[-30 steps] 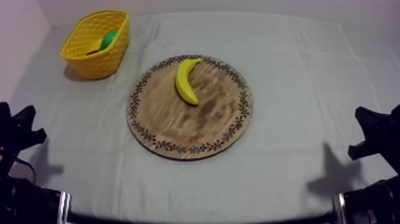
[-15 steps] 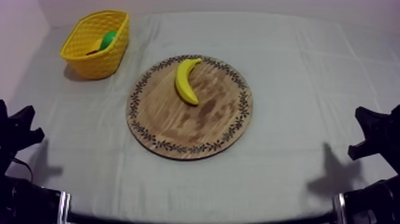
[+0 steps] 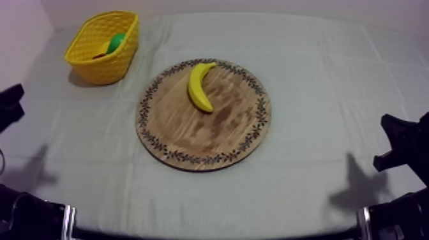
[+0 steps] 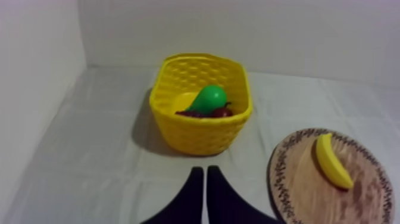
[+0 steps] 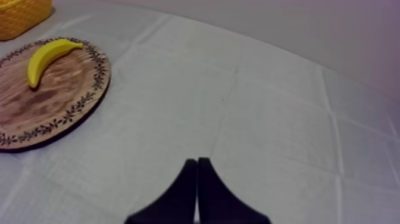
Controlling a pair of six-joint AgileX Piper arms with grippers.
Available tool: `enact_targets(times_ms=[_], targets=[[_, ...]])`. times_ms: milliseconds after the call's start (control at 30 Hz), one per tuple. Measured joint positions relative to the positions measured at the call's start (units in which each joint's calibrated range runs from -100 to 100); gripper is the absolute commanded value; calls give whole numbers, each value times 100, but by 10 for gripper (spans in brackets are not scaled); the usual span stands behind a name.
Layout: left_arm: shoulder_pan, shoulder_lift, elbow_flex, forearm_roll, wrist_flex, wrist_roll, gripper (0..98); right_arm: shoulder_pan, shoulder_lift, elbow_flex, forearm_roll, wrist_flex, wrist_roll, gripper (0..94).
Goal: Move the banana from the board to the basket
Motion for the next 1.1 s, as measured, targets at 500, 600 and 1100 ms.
enact_targets(times_ms=[500,600,1100], targets=[[499,3080,-4173,-172,1445,-153,0,0,0,0,0,1,0,3],[595,3625,-4968,-174,1640,-226,0,0,0,0,0,1,0,3],[1709,5815,-8209,-666,2651,209,0,0,0,0,0,1,0,3]])
